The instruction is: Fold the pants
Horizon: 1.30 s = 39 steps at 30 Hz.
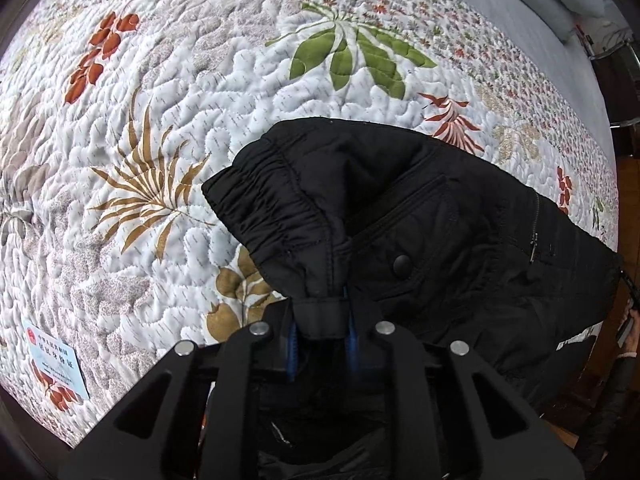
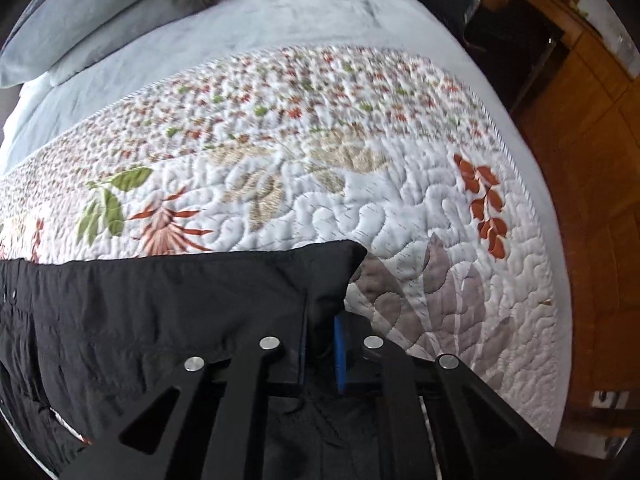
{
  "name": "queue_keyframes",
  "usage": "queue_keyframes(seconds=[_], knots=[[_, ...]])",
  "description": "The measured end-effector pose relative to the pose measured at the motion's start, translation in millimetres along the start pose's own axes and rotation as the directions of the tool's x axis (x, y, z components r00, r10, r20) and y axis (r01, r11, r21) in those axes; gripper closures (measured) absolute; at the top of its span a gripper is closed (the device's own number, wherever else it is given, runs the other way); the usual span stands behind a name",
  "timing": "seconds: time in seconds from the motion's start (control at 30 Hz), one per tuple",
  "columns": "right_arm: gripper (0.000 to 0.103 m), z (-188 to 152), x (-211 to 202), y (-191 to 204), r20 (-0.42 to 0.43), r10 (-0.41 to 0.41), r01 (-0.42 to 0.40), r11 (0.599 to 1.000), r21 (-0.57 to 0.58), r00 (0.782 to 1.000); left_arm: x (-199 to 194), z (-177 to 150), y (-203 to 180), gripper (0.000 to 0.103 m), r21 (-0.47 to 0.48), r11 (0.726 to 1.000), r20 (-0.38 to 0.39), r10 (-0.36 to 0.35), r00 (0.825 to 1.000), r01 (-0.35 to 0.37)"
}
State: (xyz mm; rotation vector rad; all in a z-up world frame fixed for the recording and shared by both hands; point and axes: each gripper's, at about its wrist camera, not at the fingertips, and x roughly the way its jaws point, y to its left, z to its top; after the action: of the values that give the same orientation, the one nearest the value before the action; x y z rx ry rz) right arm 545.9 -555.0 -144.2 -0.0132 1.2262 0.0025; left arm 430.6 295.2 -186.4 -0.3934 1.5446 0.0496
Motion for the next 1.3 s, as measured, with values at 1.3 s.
queue_keyframes(seconds=[1.3], knots=[[0.094,-248.2,-199.8,-60.9,0.573,0.308,-0.455,0.881,0.128,0.759,-93.7,-241.1,63.1,0.089,0.248,0.904,0.473,-0.427,0.770,0.349]])
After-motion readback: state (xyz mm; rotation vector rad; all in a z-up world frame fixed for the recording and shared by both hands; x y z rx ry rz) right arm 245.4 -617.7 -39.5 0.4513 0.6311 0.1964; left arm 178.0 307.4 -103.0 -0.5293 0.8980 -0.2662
